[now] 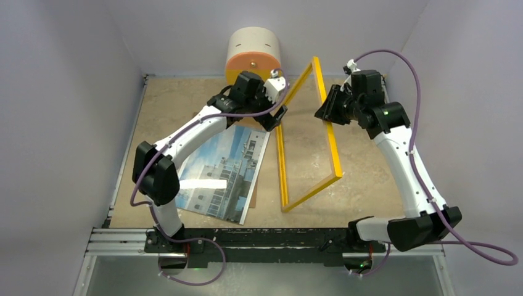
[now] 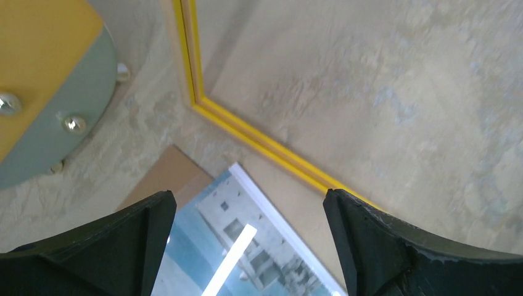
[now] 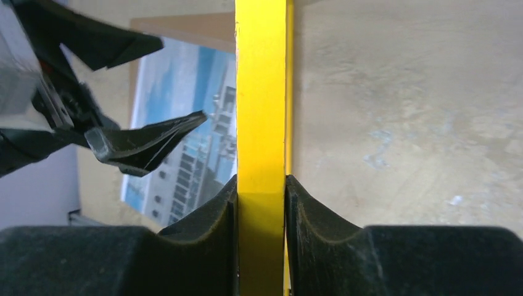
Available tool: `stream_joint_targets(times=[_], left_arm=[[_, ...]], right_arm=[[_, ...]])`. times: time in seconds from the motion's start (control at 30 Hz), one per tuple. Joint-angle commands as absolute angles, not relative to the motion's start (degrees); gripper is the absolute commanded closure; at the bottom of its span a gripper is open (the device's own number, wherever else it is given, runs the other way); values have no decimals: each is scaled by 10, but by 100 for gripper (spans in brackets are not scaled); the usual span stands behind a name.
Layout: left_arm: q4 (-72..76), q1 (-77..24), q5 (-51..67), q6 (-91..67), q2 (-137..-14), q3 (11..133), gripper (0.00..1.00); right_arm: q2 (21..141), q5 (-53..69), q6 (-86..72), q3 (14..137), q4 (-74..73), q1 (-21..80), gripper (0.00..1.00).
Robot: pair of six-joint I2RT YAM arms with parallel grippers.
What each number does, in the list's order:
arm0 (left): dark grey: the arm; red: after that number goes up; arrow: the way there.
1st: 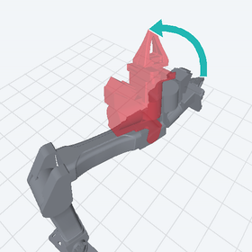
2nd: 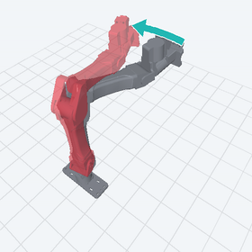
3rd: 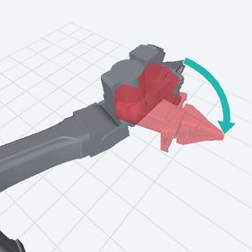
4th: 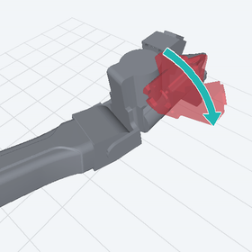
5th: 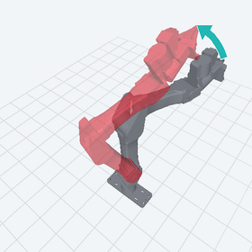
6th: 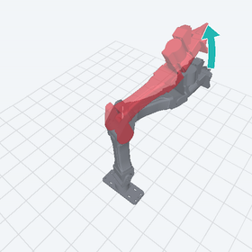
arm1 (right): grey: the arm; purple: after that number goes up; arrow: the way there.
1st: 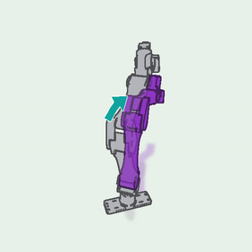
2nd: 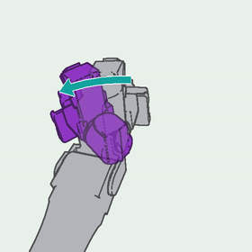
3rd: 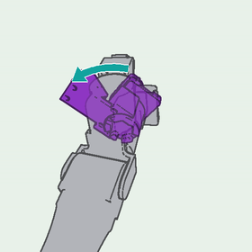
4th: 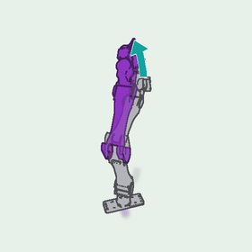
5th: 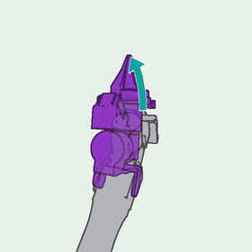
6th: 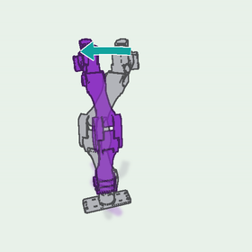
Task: Put the photo into the frame
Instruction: Turn over the photo frame at the center of the board.
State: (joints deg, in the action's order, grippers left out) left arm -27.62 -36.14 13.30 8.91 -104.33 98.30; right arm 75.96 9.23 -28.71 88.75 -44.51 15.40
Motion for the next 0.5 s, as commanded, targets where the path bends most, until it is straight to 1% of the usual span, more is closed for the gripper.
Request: stream_joint_targets(times=[0.0, 0.13, 0.2, 0.33, 0.47], left_arm=[[-241, -364, 79, 162, -983, 879, 0], [-219, -364, 50, 194, -964, 791, 0], [-212, -363, 42, 200, -958, 763, 0], [-201, -357, 29, 209, -948, 725, 0], [-198, -327, 33, 210, -943, 705, 0]], right_arm=[[747, 11, -245, 851, -484, 154, 80], [742, 1, -236, 804, -480, 154, 85], [739, 1, -233, 779, -474, 154, 85], [736, -4, -233, 748, -457, 154, 86], [742, -15, -226, 719, -436, 154, 88]])
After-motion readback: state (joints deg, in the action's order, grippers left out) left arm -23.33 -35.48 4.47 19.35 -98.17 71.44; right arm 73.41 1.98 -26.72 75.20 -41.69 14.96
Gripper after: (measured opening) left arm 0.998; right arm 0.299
